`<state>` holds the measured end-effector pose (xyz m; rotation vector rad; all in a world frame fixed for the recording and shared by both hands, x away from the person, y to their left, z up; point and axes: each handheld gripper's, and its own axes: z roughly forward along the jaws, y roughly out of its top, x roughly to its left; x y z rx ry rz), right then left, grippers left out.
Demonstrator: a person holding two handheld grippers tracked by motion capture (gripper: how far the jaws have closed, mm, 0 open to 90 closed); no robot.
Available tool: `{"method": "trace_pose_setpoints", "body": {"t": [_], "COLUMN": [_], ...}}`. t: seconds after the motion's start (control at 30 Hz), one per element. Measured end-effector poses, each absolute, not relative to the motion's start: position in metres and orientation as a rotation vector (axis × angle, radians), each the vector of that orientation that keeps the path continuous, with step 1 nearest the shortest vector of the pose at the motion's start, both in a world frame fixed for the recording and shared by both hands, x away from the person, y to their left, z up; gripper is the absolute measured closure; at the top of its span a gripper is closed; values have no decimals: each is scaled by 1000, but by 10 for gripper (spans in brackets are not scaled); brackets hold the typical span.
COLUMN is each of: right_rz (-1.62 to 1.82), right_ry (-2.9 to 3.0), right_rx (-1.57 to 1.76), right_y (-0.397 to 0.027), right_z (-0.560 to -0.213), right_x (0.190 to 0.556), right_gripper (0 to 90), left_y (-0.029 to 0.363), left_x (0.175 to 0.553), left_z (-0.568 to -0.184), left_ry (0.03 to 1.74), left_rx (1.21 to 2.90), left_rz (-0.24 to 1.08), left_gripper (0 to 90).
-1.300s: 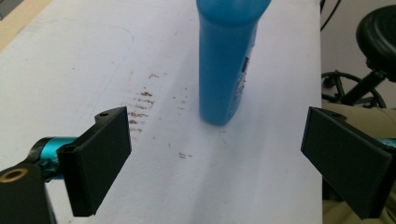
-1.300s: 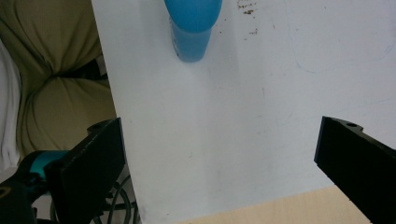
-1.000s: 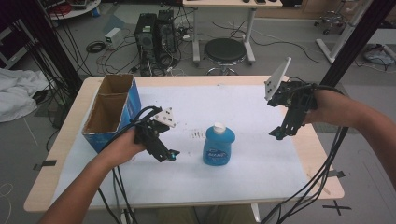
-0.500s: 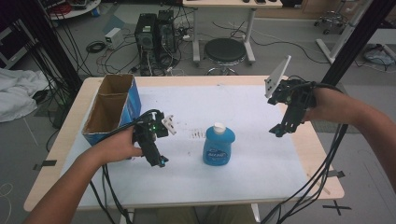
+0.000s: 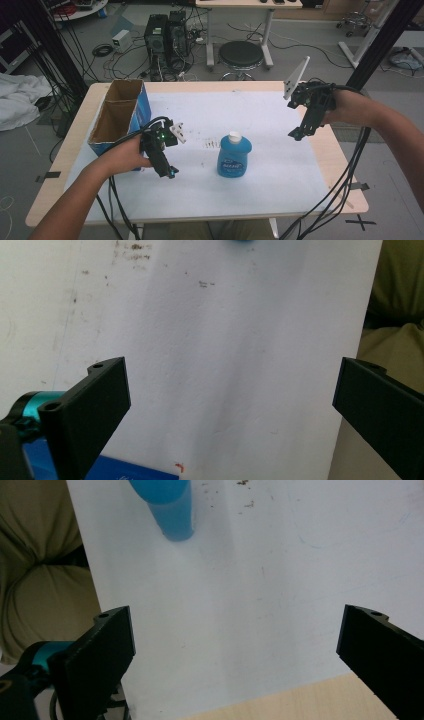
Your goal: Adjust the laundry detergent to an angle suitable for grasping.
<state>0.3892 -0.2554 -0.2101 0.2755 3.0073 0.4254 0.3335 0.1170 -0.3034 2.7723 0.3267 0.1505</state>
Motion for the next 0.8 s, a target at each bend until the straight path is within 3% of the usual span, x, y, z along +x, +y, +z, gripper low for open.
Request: {"method": "trace_pose_setpoints", "body": {"t": [0.8], "right_rz": [433], "right_ry": [3020], "right_rx": [263], "right_y": [-254], "right_z": [-212], "right_x": [397], "right_gripper": [12], "left_y": [121], "left_x": [332], "left_z": [-300], "left_ry": [326], "left_rx": [2737], "left_rz": [149], "left_gripper": [19]}}
